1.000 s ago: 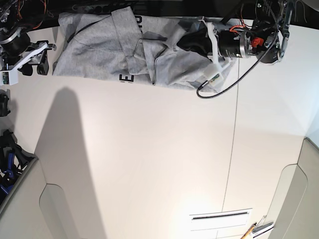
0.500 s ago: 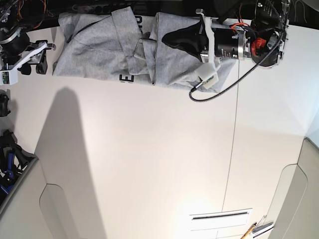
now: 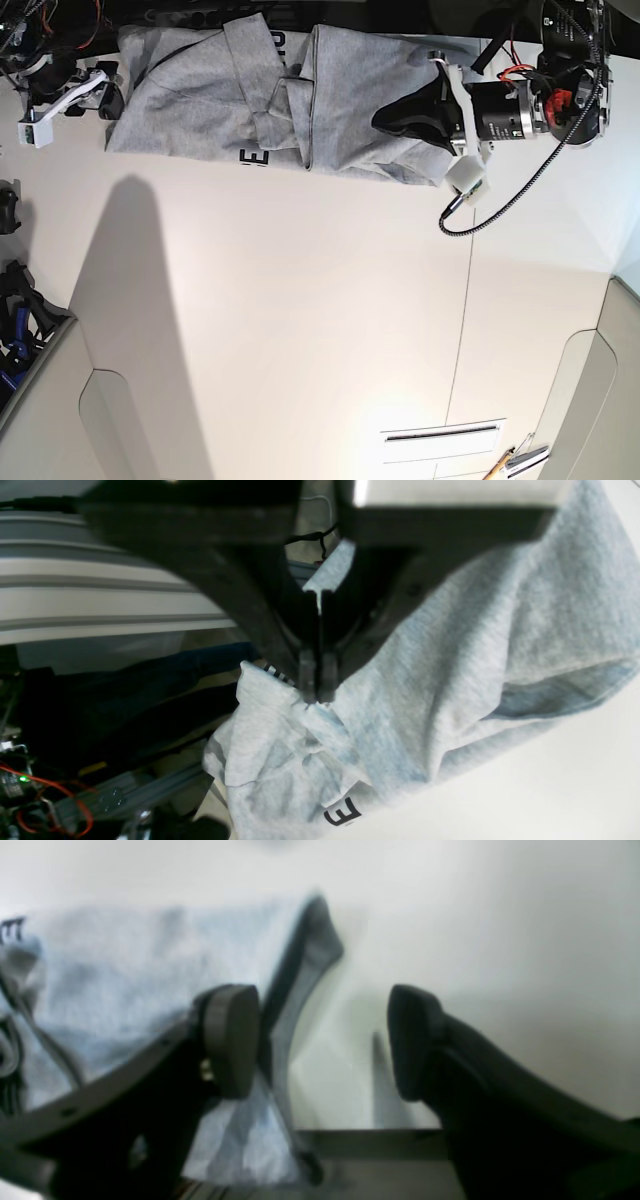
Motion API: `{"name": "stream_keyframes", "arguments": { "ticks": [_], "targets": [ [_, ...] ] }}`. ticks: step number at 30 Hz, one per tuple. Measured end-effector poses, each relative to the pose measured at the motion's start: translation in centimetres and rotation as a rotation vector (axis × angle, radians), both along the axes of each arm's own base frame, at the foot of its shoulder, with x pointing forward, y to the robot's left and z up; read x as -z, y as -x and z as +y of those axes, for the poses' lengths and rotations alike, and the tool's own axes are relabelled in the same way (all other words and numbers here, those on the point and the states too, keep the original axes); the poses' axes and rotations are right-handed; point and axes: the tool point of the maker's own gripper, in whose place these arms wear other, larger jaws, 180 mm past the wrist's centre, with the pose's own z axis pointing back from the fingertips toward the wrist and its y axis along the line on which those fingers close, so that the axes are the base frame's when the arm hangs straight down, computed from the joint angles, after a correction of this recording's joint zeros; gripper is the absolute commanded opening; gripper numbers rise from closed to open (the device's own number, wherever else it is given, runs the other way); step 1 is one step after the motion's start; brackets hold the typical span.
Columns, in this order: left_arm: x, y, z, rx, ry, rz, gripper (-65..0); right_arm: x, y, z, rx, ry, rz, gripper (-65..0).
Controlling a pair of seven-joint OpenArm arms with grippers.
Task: Fold the T-shirt properly
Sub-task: 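Release the right gripper and reposition it at the shirt end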
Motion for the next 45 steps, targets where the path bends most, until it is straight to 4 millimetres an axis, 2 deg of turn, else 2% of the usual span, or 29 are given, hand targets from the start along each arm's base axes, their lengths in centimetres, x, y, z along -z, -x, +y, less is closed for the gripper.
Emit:
{"name": "stream_keyframes", "arguments": {
  "ticks": [4,10,17,23,29,30,31,35,36,41,45],
  "targets": [
    [0.0,0.0,0.0,0.000,0.000,0.000,-65.0,1.7,1.0,0.6,0.022,-0.082,0.049,-24.7],
    [0.0,0.0,0.0,0.000,0.000,0.000,-65.0,1.6,1.0,2.4,-0.014,-0.188,0.028,-24.7],
    [0.0,0.0,0.0,0.000,0.000,0.000,-65.0,1.6,1.2,2.9,-0.016,-0.211,0.038,-24.7],
    [0.0,0.0,0.0,0.000,0.000,0.000,-65.0,1.6,1.0,5.5,0.013,-0.312,0.002,-24.7],
    [0.0,0.0,0.0,0.000,0.000,0.000,-65.0,1.6,1.0,5.7,0.016,-0.320,0.001,-25.0],
    [0.0,0.0,0.0,0.000,0.000,0.000,-65.0,1.6,1.0,5.7,0.015,-0.320,0.002,-26.5],
    [0.0,0.0,0.0,0.000,0.000,0.000,-65.0,1.6,1.0,5.7,0.015,-0.320,0.001,-31.0],
    [-0.2,-0.6,1.0,-0.034,-0.010,-0.014,-65.0,1.9,1.5,5.8,0.008,-0.313,0.030,-59.8],
    [-0.3,-0.9,1.5,-0.052,-0.017,-0.022,-65.0,1.9,1.5,5.8,0.008,-0.313,0.030,-65.0],
    [-0.5,-2.4,4.6,-0.147,-0.081,-0.058,-65.0,1.9,1.3,5.8,0.007,-0.313,0.027,-65.0],
    [1.2,-3.8,8.6,-0.264,-0.224,-0.080,-65.0,1.6,0.4,5.7,0.003,-0.307,0.007,-65.0]
  ]
}}
